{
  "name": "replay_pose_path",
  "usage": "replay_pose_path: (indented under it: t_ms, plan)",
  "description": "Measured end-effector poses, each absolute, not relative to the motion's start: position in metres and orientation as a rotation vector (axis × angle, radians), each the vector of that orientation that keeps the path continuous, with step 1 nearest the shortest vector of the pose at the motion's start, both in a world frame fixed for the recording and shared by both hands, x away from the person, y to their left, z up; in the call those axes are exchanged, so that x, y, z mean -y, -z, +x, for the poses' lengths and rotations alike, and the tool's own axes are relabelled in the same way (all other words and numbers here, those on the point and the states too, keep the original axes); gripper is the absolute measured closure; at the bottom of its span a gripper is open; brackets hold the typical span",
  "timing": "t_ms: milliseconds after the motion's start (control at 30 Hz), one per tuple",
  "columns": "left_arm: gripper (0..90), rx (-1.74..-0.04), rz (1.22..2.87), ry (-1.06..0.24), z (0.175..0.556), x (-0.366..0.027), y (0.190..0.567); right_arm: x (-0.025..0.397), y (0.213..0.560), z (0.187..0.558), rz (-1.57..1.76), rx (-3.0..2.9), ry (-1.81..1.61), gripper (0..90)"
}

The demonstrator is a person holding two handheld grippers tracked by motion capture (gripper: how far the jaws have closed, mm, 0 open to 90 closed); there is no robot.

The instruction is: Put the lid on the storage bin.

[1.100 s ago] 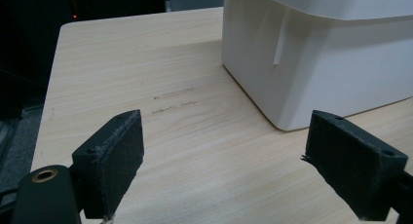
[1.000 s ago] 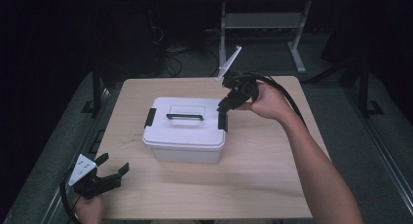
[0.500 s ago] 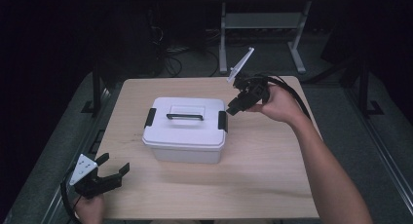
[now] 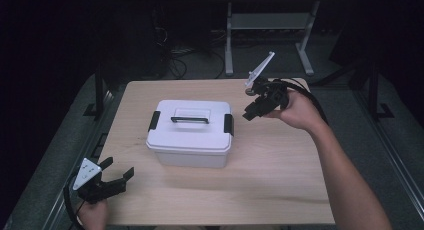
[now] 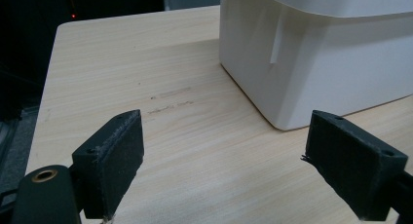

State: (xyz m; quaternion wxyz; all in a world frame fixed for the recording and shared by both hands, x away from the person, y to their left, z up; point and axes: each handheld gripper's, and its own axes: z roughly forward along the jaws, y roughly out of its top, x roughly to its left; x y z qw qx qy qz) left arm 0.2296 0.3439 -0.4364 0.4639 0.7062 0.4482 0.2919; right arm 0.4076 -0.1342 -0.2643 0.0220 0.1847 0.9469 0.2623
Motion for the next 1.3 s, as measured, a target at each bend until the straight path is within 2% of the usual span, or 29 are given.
replay_pose_path:
  t_ms: [800, 1300]
  plan:
    - [13.3, -1.103, 1.743, -0.718, 0.230, -0.342, 0.437, 0.181, 0.281, 0.397, 0.694, -2.899, -0.833, 64.8]
    - [13.3, -1.105, 1.744, -0.722, 0.230, -0.342, 0.437, 0.197, 0.294, 0.390, 0.744, -2.896, -0.841, 62.5]
